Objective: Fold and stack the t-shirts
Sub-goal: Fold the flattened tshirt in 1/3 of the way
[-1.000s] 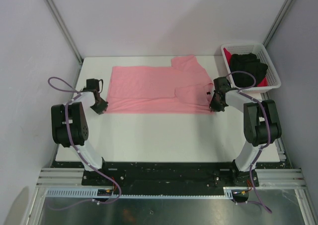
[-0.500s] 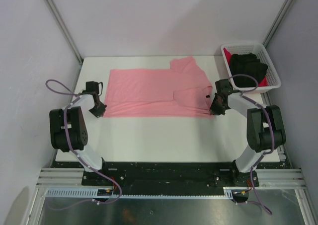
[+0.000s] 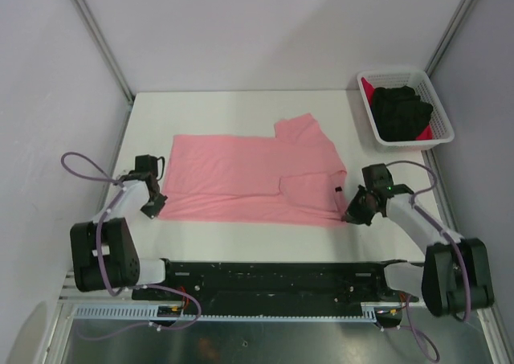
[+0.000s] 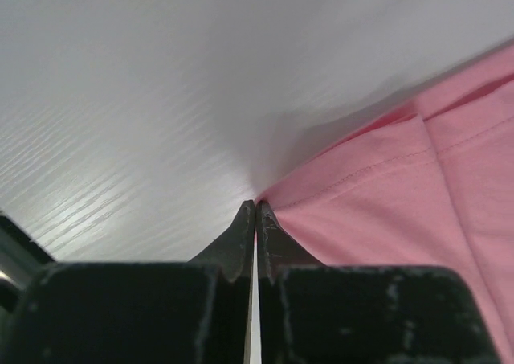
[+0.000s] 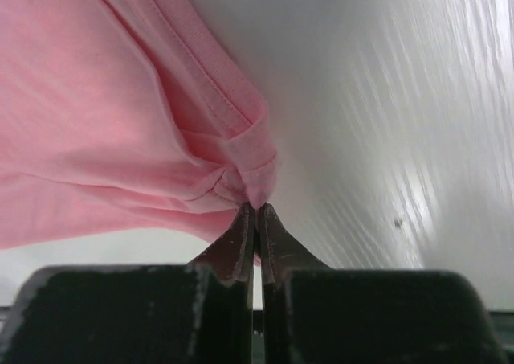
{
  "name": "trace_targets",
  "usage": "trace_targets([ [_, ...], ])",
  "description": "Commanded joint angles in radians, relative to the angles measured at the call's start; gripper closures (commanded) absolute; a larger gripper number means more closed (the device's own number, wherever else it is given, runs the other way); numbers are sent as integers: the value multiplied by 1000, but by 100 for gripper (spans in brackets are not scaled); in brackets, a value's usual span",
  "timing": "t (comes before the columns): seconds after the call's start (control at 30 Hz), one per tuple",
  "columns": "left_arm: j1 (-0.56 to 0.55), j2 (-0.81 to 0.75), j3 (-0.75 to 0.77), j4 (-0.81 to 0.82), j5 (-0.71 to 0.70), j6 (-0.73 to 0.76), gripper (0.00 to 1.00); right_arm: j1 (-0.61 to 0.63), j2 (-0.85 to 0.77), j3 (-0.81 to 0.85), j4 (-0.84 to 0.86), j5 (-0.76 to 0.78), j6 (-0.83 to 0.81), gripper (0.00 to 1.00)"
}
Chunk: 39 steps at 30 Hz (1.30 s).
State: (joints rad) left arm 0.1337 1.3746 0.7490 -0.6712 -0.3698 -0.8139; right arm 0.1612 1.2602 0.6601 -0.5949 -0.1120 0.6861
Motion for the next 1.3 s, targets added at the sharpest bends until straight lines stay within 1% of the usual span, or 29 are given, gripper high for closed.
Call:
trace_targets([
  [0.0, 12, -125, -60, -76, -81, -51, 100, -4, -178, -75, -106, -49, 86, 100],
  [0.07, 14, -166, -93, -89, -80, -64, 99, -3, -255, -102, -148, -53, 104, 100],
  [0.13, 15, -207, -122, -93, -76, -74, 98, -4, -319, -118, -189, -57, 119, 98],
  [0.17, 15, -226, -133, -93, -76, -78, 96, -4, -346, -120, -212, -54, 125, 95],
  [0.2, 15, -242, -139, -94, -76, -81, 91, -4, -371, -122, -230, -50, 128, 89],
  [0.23, 15, -257, -140, -93, -73, -78, 83, -4, -393, -123, -241, -47, 129, 81],
  [0.33, 15, -282, -112, -94, -53, -45, 49, -3, -425, -115, -253, -30, 123, 46],
  [0.37, 15, -288, -92, -92, -43, -27, 41, -3, -424, -108, -251, -25, 117, 38],
  [0.4, 15, -296, -65, -89, -35, -11, 36, -3, -419, -97, -244, -21, 105, 34],
  [0.47, 12, -308, -7, -49, -4, 37, 32, -4, -402, -63, -217, -9, 79, 28],
  [0.53, 1, -288, 54, 18, 42, 94, 31, -3, -375, -19, -166, -2, 52, 27],
  [0.6, -23, -211, 134, 60, 64, 135, 32, 8, -330, 30, -96, 8, 26, 26],
  [0.77, -102, 87, 362, 158, 76, 241, 38, 89, -120, 194, 31, 103, -41, 27],
  [0.83, -109, 218, 457, 174, 85, 266, 41, 105, -26, 244, 71, 110, -60, 28],
  [0.93, -108, 388, 608, 180, 79, 300, 44, 118, 67, 290, 119, 112, -80, 29],
  [1.07, -102, 571, 772, 180, 93, 299, 45, 121, 144, 323, 160, 105, -92, 30],
  [1.27, -100, 734, 926, 179, 85, 257, 49, 123, 205, 343, 195, 91, -90, 31],
])
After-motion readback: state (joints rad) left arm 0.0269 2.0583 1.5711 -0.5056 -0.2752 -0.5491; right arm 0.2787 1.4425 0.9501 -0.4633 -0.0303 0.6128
